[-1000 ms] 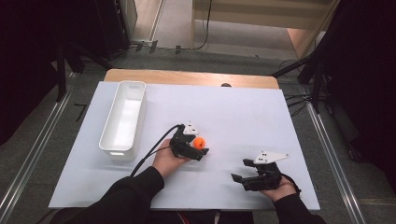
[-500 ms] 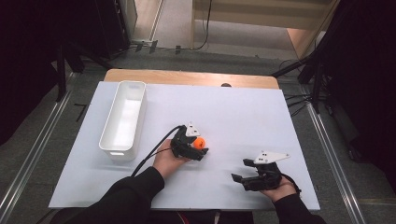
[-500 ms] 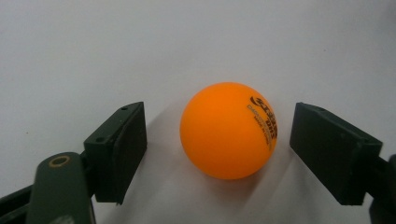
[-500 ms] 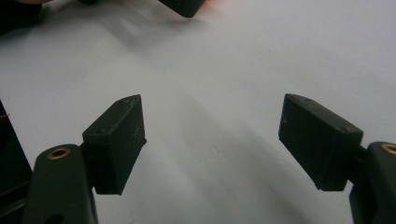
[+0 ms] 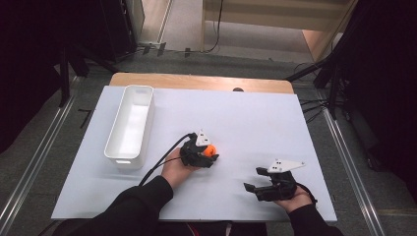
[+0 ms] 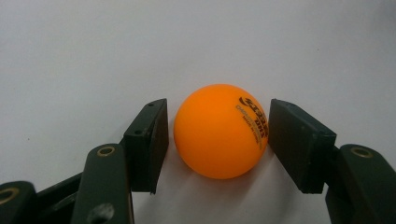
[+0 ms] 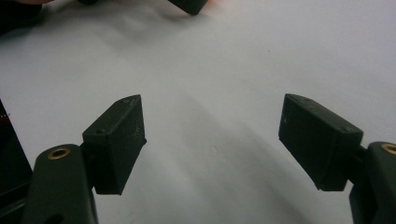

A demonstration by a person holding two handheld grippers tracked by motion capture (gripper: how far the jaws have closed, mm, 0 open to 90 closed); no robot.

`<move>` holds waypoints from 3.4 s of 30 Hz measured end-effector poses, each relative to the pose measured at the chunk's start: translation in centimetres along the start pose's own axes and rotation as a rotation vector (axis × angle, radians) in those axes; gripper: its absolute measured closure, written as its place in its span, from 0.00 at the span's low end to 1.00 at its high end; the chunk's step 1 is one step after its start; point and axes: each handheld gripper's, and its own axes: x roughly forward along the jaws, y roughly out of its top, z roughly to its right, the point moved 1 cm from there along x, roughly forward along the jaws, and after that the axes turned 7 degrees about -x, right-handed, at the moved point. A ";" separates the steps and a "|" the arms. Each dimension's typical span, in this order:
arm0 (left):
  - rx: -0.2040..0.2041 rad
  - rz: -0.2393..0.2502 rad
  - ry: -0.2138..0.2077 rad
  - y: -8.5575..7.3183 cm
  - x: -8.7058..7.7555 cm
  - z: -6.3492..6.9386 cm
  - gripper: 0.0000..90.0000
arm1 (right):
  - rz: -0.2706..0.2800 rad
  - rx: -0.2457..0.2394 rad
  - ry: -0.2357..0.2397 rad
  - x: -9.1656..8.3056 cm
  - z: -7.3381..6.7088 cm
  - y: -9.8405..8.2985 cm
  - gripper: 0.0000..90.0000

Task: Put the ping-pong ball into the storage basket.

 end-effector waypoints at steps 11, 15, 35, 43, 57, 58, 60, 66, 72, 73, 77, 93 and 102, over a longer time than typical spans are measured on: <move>-0.004 0.009 0.011 -0.1 -0.1 -0.1 0.56 | 0.000 -0.002 0.003 0.0 0.0 0.0 0.24; -0.007 0.011 0.008 -0.1 -0.1 -0.1 0.56 | 0.000 -0.002 0.001 0.0 0.0 0.0 0.24; -0.034 0.032 -0.005 -0.1 -0.4 -0.4 0.56 | 0.001 -0.005 0.004 0.0 0.0 0.0 0.24; -0.048 0.054 -0.012 -0.1 -0.7 -0.6 0.56 | 0.000 -0.003 0.003 0.0 0.0 0.0 0.24; -0.056 0.060 -0.030 0.2 -1.3 -0.6 0.56 | 0.000 -0.002 0.005 0.0 0.0 0.0 0.24; -0.055 0.058 -0.031 0.2 -1.4 -0.7 0.56 | 0.000 -0.003 0.005 0.0 0.0 0.0 0.24; -0.060 0.058 -0.041 0.3 -1.5 -0.7 0.56 | 0.001 -0.003 0.005 0.0 0.0 0.0 0.24; -0.056 0.053 -0.057 0.4 -1.9 -0.6 0.56 | 0.002 -0.004 0.005 -0.1 0.0 0.0 0.24; -0.052 0.060 -0.068 0.5 -2.5 -0.5 0.56 | 0.002 -0.004 0.003 -0.1 0.0 0.0 0.24; -0.056 0.063 -0.069 0.5 -2.5 -0.5 0.56 | 0.001 -0.004 0.005 -0.1 0.0 0.0 0.24; -0.060 0.055 -0.077 0.6 -2.8 -0.6 0.56 | 0.002 -0.004 0.005 -0.1 0.0 0.0 0.24; -0.050 0.015 -0.096 0.9 -3.7 -0.6 0.56 | 0.001 -0.004 0.005 -0.1 0.0 0.0 0.24; -0.077 -0.001 -0.091 1.3 -4.5 -1.4 0.56 | 0.000 -0.002 0.004 0.0 0.0 0.0 0.24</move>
